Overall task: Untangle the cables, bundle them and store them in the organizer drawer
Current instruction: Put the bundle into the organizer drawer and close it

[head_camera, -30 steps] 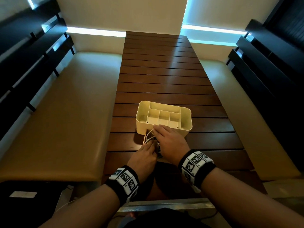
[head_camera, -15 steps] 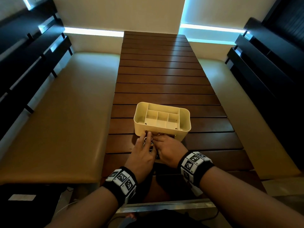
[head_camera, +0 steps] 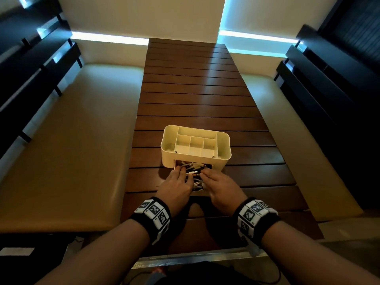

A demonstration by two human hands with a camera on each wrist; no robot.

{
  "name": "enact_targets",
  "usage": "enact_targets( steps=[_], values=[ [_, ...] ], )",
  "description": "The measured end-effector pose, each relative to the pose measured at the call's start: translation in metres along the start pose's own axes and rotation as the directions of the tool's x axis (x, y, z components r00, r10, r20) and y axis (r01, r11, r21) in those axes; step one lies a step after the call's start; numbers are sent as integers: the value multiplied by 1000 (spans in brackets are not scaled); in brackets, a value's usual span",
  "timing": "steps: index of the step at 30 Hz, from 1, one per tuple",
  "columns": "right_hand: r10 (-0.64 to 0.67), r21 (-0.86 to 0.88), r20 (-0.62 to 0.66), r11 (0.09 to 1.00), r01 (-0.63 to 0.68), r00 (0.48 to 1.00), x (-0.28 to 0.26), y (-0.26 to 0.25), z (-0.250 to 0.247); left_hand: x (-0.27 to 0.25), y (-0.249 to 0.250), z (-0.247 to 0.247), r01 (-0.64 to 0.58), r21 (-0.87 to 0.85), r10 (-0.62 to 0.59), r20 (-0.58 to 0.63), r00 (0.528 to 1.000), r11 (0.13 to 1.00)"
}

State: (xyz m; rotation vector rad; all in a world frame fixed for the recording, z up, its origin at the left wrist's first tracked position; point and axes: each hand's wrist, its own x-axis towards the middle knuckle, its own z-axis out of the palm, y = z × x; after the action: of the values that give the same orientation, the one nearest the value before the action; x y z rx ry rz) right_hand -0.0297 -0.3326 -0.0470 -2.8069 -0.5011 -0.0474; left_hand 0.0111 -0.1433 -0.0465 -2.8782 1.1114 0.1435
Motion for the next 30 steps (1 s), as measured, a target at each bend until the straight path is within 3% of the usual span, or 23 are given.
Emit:
enact_targets(
  steps=[3, 5, 10, 13, 16, 20, 22, 27, 30],
  values=[
    [106, -123, 155, 989, -88, 982, -7, -6, 3, 3, -1, 6, -24, 21, 23, 18, 1000, 999],
    [134, -156, 178, 982, -107, 975, -12, -10, 3, 1, 0, 3, -33, 35, 32, 30, 999, 999],
    [103, -148, 141, 986, -82, 985, -4, -8, 3, 8, -4, 11, -24, -117, 18, -52, 998, 993],
    [42, 40, 18, 998, -43, 999, -1, 0, 5, 14, -2, 9, -7, -135, -7, -106, 994, 991],
    [20, 115, -116, 993, -7, 993, 3, 5, -1, 14, 3, 2, 12, -61, -15, -60, 998, 998],
    [-24, 66, -138, 997, 33, 990, 0, 8, 8, 14, 12, 0, 46, -37, -44, 50, 998, 998],
    [21, -3, -130, 1000, -21, 991, -3, 12, 12, 16, 14, -3, 60, -19, -58, 61, 996, 998],
    [167, -155, 145, 977, -144, 975, -18, 0, 12, 19, 14, -8, 80, -10, -79, 69, 994, 997],
    [193, -143, 166, 975, -170, 967, -26, -8, 17, 19, 14, -5, 111, -35, -109, 57, 992, 993]
  ],
)
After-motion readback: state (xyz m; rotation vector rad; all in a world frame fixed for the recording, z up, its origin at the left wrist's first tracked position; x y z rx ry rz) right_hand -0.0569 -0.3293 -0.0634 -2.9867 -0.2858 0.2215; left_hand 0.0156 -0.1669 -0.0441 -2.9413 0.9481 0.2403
